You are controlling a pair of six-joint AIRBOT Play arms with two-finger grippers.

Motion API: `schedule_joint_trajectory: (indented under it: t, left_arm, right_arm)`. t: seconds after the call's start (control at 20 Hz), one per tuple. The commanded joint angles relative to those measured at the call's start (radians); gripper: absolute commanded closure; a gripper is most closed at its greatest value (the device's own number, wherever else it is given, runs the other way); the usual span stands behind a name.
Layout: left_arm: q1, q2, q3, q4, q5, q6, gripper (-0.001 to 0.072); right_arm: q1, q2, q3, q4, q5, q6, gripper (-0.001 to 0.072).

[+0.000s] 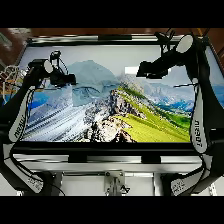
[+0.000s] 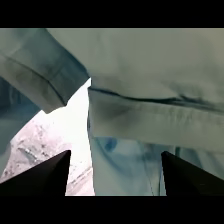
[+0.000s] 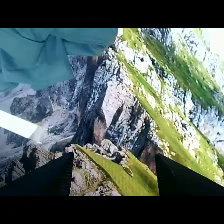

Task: Fold the shirts.

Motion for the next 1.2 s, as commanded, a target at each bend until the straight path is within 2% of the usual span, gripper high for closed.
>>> schedule_joint_trajectory:
  t: [0.0, 0.4, 0.45, 0.55, 0.6, 0.65, 0.7, 0.75, 0.9, 1.05, 1.15]
  left_arm:
    - [0.016, -0.074, 0.001, -0.090, 0.121, -0.005, -0.0013]
    - [0.016, -0.139, 0.001, -0.095, 0.223, 0.002, -0.0009]
    - [0.016, -0.145, 0.001, -0.097, 0.222, 0.002, 0.0014]
    - [0.016, -0.144, 0.001, -0.113, 0.223, 0.002, 0.0431]
    - [0.016, -0.139, 0.005, -0.126, 0.222, 0.002, 0.0521]
    - [0.016, -0.133, 0.016, -0.132, 0.215, 0.003, 0.0570]
    - [0.016, -0.123, 0.028, -0.132, 0.207, 0.004, 0.0584]
    - [0.016, -0.109, 0.040, -0.132, 0.196, 0.008, 0.0648]
    - [0.016, -0.040, 0.042, -0.132, 0.143, 0.079, 0.0653]
    - [0.015, 0.042, 0.042, -0.132, -0.011, 0.179, 0.0653]
    - [0.014, 0.087, 0.042, -0.132, -0.132, 0.216, 0.0654]
  right_arm:
    - [0.007, -0.061, 0.000, 0.075, -0.018, 0.014, 0.0083]
    - [0.142, -0.188, 0.000, 0.134, -0.198, 0.047, 0.0083]
    - [0.152, -0.192, 0.000, 0.138, -0.208, 0.055, 0.0083]
    - [0.168, -0.198, 0.000, 0.140, -0.213, 0.063, 0.0082]
    - [0.169, -0.200, 0.000, 0.137, -0.213, 0.066, 0.0083]
    - [0.169, -0.203, 0.000, 0.137, -0.211, 0.074, 0.0083]
    - [0.168, -0.204, 0.000, 0.130, -0.213, 0.088, 0.0083]
    - [0.168, -0.208, 0.000, 0.121, -0.216, 0.102, 0.0083]
    - [0.175, -0.232, 0.000, 0.136, -0.235, 0.137, 0.0083]
    - [0.211, -0.265, 0.000, 0.174, -0.277, 0.140, 0.0083]
    - [0.239, -0.274, 0.000, 0.208, -0.306, 0.142, 0.0083]
